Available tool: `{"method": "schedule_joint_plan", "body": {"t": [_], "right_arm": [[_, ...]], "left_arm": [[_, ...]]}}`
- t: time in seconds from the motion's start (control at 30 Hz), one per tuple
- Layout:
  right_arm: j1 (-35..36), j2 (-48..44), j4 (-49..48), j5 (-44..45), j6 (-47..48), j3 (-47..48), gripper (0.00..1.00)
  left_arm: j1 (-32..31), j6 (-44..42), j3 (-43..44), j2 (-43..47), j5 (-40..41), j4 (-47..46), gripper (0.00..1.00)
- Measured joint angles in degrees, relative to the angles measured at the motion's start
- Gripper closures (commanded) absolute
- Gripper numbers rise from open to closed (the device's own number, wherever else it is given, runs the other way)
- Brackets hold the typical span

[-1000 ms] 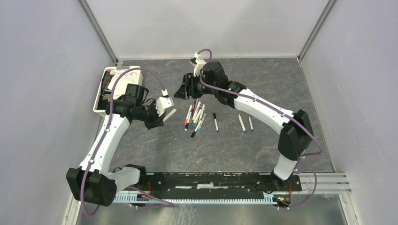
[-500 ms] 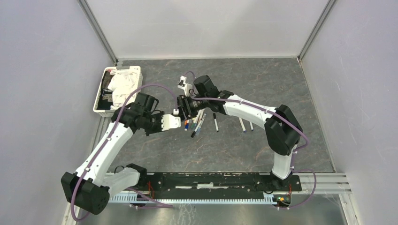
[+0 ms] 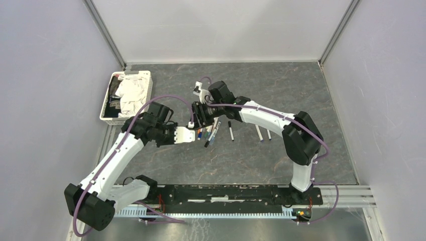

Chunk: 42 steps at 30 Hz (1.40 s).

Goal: Open the pen caps
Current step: Open the pen cap from the pen.

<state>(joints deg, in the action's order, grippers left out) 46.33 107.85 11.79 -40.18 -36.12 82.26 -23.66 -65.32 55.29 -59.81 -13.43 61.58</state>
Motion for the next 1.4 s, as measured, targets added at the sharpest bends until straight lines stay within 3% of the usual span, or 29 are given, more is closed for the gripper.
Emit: {"method": "schedule_joint_plan", "body": {"t": [0.27,0.57,1.1,1.27,1.4], "right_arm": [[-2.4,-0.1,-4.3,-1.2,-3.1,-1.7,0.4],[0.2,-0.2,-11.4,-4.7,-8.7,-4.8,0.4],[1.1,-0.2,-14.1,-7.1,-10.3,-4.8,0.41],[1.7,-0.2,-13.1,-7.4,-8.7,-4.8,0.44],[2.0,-0.1,-10.5,-7.9,-6.6,-4.7,0.54]], "left_arm": [[-0.2,0.0,0.0,0.0,0.7,0.0,0.98],[-0.6,0.0,-0.6,0.0,1.6,-0.9,0.98],[-1.0,0.0,-2.2,0.0,4.1,-3.2,0.98],[-1.4,-0.2,-2.3,-0.3,4.4,-3.1,0.98],[-1.4,-0.2,-2.3,-0.4,4.8,-3.5,0.98]]}}
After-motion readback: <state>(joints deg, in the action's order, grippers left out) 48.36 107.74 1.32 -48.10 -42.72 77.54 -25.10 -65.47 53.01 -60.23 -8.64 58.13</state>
